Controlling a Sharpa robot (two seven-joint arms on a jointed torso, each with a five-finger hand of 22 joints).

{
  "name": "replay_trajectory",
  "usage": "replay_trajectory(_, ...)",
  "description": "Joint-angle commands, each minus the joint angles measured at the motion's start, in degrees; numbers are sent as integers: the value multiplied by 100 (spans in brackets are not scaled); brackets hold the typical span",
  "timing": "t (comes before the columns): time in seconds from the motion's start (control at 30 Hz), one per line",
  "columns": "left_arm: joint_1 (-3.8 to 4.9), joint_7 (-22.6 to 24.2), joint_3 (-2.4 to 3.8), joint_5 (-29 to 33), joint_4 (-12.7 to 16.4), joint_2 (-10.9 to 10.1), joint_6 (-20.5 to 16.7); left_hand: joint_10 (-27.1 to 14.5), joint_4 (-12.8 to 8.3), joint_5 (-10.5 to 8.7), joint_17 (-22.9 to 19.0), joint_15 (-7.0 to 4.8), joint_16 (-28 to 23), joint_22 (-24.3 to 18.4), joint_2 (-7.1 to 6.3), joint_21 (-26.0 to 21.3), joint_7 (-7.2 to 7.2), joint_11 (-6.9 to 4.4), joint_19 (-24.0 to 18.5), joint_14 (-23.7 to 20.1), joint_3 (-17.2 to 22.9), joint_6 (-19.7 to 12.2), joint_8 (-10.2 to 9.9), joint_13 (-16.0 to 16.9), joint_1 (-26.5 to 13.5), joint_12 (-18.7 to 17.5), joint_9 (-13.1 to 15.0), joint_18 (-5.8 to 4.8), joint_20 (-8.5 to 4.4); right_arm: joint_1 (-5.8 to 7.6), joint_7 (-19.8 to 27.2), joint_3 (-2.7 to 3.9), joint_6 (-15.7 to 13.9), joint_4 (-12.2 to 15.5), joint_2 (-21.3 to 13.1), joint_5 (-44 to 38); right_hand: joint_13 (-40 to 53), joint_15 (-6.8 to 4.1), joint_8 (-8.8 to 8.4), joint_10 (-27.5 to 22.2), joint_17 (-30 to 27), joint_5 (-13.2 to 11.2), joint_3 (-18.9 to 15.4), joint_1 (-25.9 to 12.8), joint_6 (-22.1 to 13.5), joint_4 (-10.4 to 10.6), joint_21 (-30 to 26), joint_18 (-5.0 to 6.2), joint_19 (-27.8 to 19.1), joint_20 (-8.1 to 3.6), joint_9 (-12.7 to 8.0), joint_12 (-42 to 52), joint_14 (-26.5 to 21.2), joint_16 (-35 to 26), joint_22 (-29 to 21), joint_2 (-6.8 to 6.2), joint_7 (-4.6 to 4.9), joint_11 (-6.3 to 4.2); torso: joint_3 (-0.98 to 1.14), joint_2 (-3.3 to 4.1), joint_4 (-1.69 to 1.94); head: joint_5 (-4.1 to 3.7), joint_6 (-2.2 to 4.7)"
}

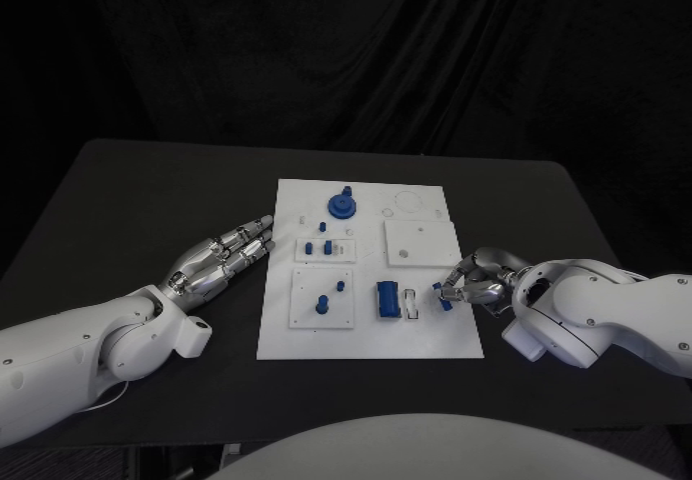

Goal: Assemble the parts on the task board

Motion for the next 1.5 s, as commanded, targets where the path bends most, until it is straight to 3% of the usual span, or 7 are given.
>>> replay_trajectory(0.03,-16,416,-2,23,10,14,66,27,-12,23,-10,35,-38,-9,11,-14,43,-5,-8,9,29,-10,29,10,42,1,6,72,49,45,352,-3,-279,-8,26,1028,1508,-24,32,586,1169,-78,-3,-97,189,-27,-37,-19,482,-9,143,15,518,-30,1415,21,-176,-39,-4,2,2,14,0)
replay_trajectory(0.47,-17,401,-2,23,12,17,66,33,-13,21,-10,39,-38,-9,10,-13,46,-2,-7,9,32,-8,30,12,40,2,7,72,52,87,346,-4,39,-175,209,2113,1508,-29,-4,586,1127,-219,-28,-236,111,-5,-60,-13,469,-19,198,15,510,-44,1406,44,-173,-39,-1,0,-3,47,0)
replay_trajectory(1.23,-18,377,-2,23,-10,41,103,35,-18,19,-10,44,-38,-9,2,-13,50,0,-7,9,33,-3,30,12,36,2,7,71,56,37,284,-6,166,-418,530,2205,1508,-25,-42,586,1118,-298,-34,-293,53,0,-78,-7,458,-16,219,15,508,-47,1398,62,-163,-32,0,1,-2,26,0)
replay_trajectory(1.5,-25,375,-2,23,-19,40,110,35,-18,19,-10,44,-38,-9,2,-13,50,0,-7,9,33,-3,30,12,36,2,7,71,56,33,217,-6,291,-466,607,2205,1508,-2,-121,586,1102,-501,-49,-359,-43,-9,-98,-2,446,0,236,15,505,-52,1390,79,-128,-3,0,2,8,35,0)
